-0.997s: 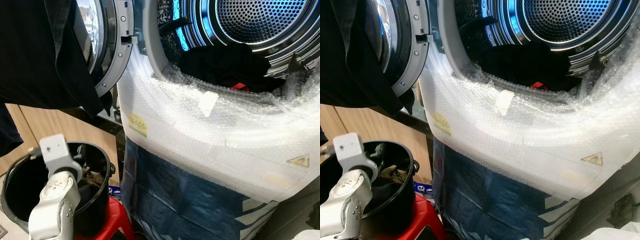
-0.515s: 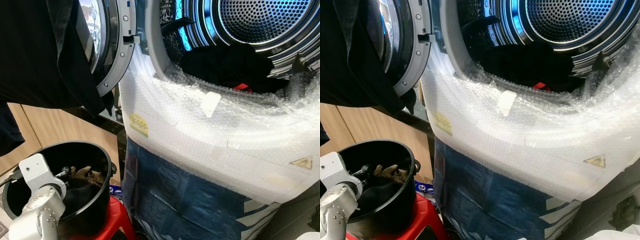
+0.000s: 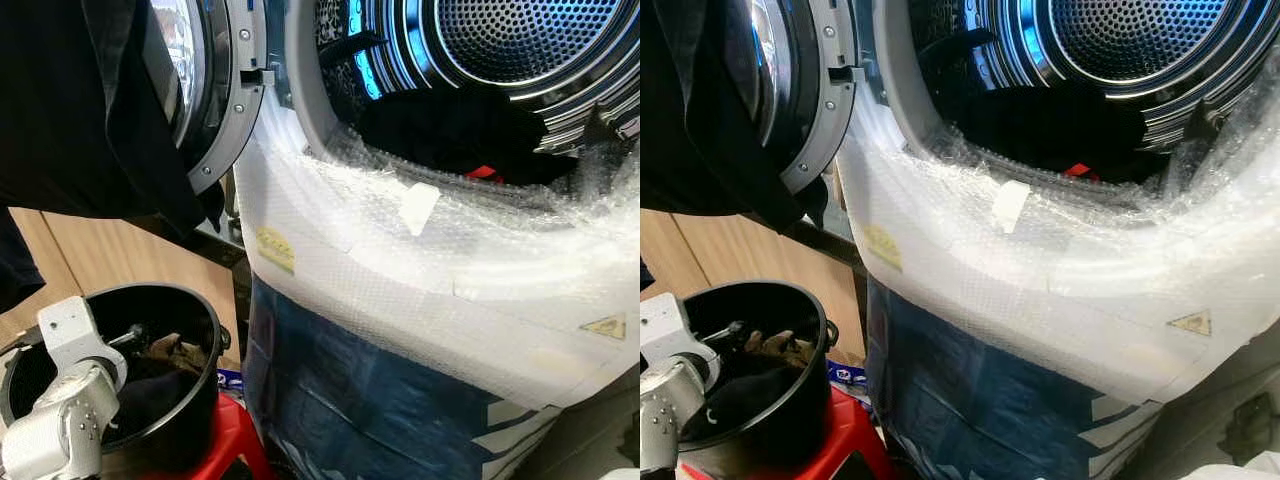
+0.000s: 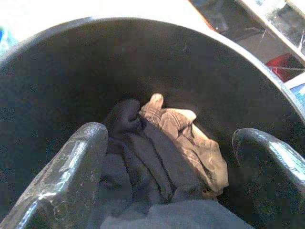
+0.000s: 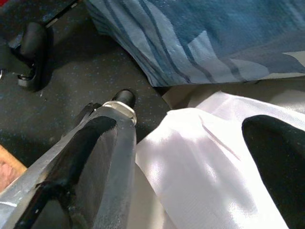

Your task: Clothes washing

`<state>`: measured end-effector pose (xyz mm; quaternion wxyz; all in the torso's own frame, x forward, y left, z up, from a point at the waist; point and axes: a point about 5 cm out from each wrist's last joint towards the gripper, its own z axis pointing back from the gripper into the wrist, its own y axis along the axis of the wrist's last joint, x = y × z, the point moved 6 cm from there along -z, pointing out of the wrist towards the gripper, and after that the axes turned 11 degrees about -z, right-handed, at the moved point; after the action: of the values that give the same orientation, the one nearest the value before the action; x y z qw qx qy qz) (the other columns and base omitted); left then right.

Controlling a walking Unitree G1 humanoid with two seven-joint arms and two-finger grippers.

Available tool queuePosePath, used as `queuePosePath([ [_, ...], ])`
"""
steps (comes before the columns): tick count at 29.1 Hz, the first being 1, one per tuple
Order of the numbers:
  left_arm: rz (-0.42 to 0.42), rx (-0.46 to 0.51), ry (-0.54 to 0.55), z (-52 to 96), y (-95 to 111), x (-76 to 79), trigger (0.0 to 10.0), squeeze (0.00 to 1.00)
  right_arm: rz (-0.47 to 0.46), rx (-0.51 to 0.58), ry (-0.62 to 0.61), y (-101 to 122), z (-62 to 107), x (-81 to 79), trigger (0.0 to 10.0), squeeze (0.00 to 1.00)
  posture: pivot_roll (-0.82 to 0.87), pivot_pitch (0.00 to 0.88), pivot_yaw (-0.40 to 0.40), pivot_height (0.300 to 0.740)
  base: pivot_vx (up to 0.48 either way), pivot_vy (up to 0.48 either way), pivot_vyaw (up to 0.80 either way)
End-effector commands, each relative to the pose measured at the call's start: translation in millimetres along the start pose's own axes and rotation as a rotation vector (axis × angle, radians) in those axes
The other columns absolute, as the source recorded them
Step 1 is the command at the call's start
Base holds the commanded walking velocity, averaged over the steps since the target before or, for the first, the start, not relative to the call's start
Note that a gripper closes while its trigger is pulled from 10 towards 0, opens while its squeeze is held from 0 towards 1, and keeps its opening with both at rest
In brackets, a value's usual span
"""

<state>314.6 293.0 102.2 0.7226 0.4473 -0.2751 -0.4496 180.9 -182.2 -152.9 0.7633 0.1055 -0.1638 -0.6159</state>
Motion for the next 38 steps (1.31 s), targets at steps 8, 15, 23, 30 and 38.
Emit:
queuePosePath([
  [8, -0.028, -0.012, -0.042, 5.2, 3.5, 8.3, 10.0, 0.04, 0.012, -0.008, 0.014, -0.2, -0.2, -3.9, 10.0, 0.00, 0.13, 0.012, -0.014, 0.740, 0.000, 0.000, 0.00],
  [15, -0.038, -0.049, -0.050, 5.6, -8.5, 1.6, 10.0, 0.00, 0.017, -0.011, 0.024, -0.7, -0.3, -7.7, 10.0, 0.00, 0.15, 0.000, -0.011, 0.740, 0.000, 0.000, 0.00],
  [23, -0.090, -0.133, -0.141, 7.2, -31.3, 16.3, 10.0, 0.00, 0.033, -0.026, 0.044, -5.0, -0.2, -10.8, 10.0, 0.00, 0.14, 0.000, -0.003, 0.740, 0.000, 0.000, 0.00],
  [30, -0.123, -0.160, -0.162, 8.6, -36.6, 13.2, 10.0, 0.00, 0.064, -0.033, 0.084, -4.1, 0.0, -15.7, 10.0, 0.00, 0.14, 0.000, -0.002, 0.740, 0.000, 0.000, 0.00],
  [38, -0.099, -0.227, -0.159, 15.3, -51.0, 9.5, 10.0, 0.00, 0.037, -0.044, 0.078, -7.0, 0.1, -13.3, 10.0, 0.00, 0.14, 0.000, 0.007, 0.740, 0.000, 0.000, 0.00],
])
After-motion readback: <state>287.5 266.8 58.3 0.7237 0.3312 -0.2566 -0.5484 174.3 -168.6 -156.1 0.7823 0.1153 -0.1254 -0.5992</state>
